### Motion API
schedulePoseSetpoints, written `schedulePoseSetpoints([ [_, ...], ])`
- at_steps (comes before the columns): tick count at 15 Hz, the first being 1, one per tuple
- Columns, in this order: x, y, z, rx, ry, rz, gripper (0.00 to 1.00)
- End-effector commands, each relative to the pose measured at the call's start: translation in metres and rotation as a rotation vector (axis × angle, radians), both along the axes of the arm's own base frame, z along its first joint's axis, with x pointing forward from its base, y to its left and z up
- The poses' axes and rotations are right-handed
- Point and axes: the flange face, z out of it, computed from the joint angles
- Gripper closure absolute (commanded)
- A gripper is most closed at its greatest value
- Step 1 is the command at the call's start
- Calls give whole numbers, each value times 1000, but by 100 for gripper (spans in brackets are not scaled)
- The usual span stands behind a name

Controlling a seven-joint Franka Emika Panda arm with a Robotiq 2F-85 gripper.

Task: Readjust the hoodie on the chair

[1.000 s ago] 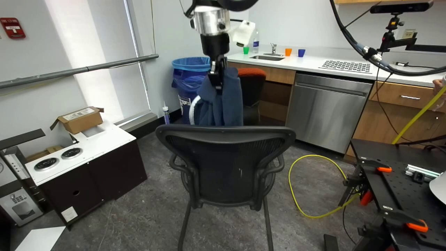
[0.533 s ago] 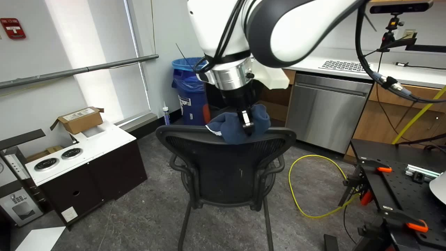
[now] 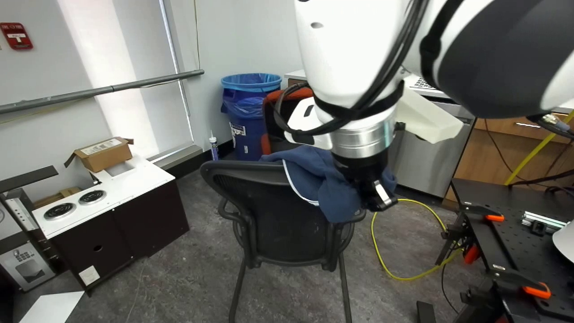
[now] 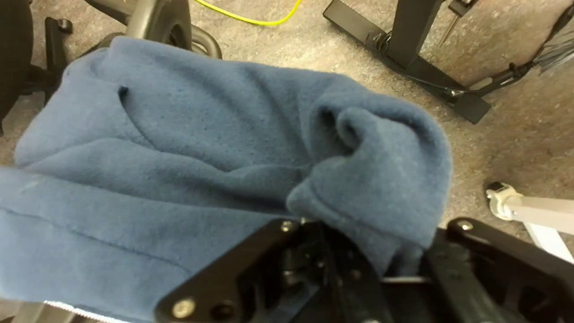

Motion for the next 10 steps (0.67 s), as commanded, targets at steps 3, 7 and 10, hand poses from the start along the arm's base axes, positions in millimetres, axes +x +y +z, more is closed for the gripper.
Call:
schedulePoseSetpoints([
  [3, -45, 22, -24, 5, 60, 93, 96],
  [7, -40, 5, -55, 6, 79, 86, 96],
  [10, -32, -6, -81, -2, 86, 84, 96],
])
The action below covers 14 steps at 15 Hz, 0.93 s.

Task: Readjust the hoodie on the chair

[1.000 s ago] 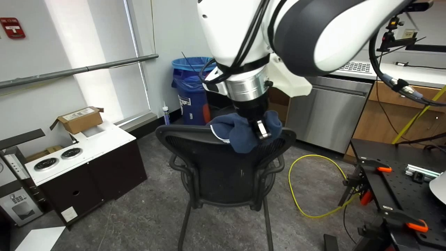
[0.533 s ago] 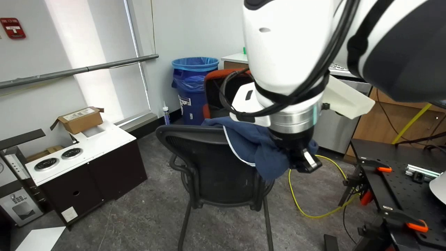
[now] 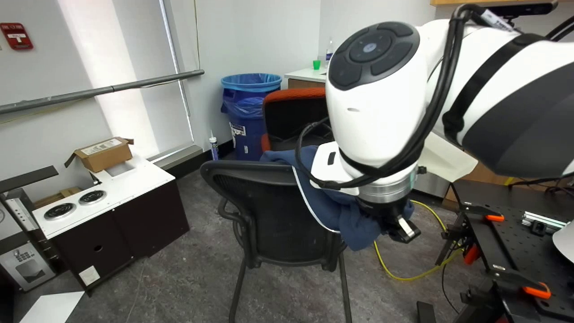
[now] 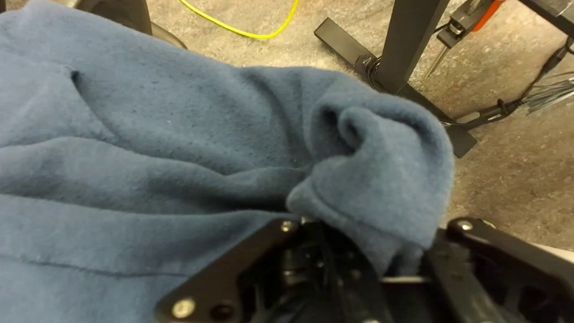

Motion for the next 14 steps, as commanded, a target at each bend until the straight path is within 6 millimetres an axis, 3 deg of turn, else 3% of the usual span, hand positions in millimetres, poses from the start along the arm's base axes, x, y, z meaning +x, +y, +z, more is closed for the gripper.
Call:
schedulePoseSetpoints([
  [1, 2, -8, -32, 3, 16, 21, 96],
  [7, 11, -26, -82, -25, 26, 52, 96],
  [12, 12, -34, -98, -50, 51, 67, 96],
  [13, 12, -36, -100, -56, 53, 63, 58],
  [14, 13, -37, -101, -58, 54, 60, 57],
])
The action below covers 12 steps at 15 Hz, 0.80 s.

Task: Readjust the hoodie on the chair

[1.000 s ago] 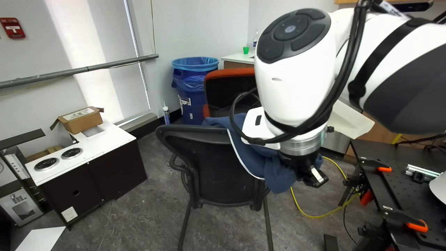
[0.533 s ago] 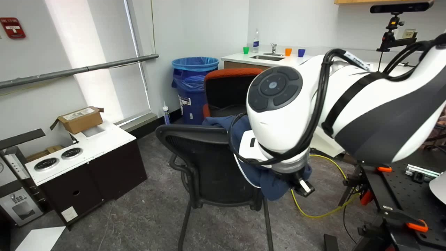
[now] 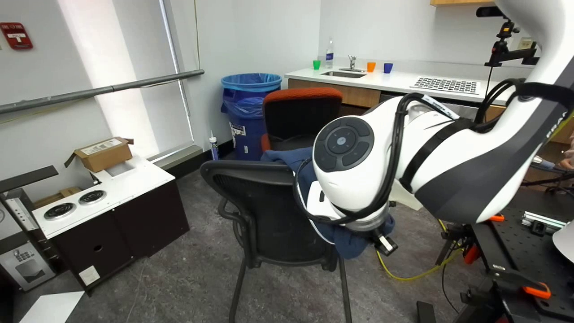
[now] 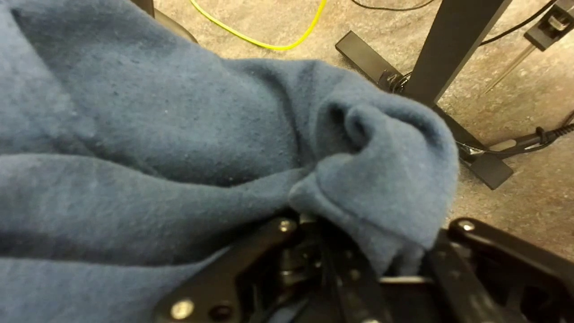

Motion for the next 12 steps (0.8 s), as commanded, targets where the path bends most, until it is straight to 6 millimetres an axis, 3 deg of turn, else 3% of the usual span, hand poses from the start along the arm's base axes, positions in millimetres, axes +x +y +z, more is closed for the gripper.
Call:
schedulePoseSetpoints([
  [1, -1, 0, -14, -9, 18, 10, 50],
  [7, -7, -2, -27, -26, 48, 23, 5],
  [9, -9, -2, -30, -30, 55, 27, 0],
  [12, -13, 1, -32, -29, 65, 34, 0],
])
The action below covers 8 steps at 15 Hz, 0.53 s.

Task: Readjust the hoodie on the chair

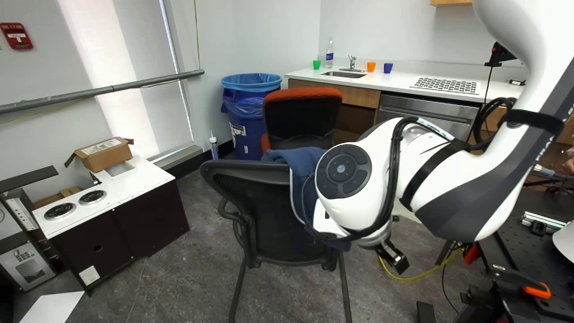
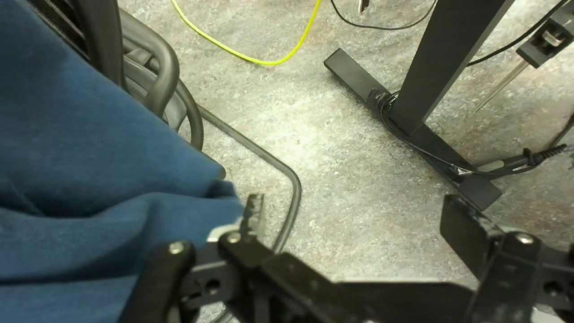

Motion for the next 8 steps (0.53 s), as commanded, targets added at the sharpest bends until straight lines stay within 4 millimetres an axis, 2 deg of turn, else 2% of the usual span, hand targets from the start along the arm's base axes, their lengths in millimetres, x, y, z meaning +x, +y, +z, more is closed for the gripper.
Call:
schedulePoseSetpoints([
  [1, -2, 3, -1, -11, 8, 29, 0],
  [8, -4, 6, -2, -1, 7, 13, 0],
])
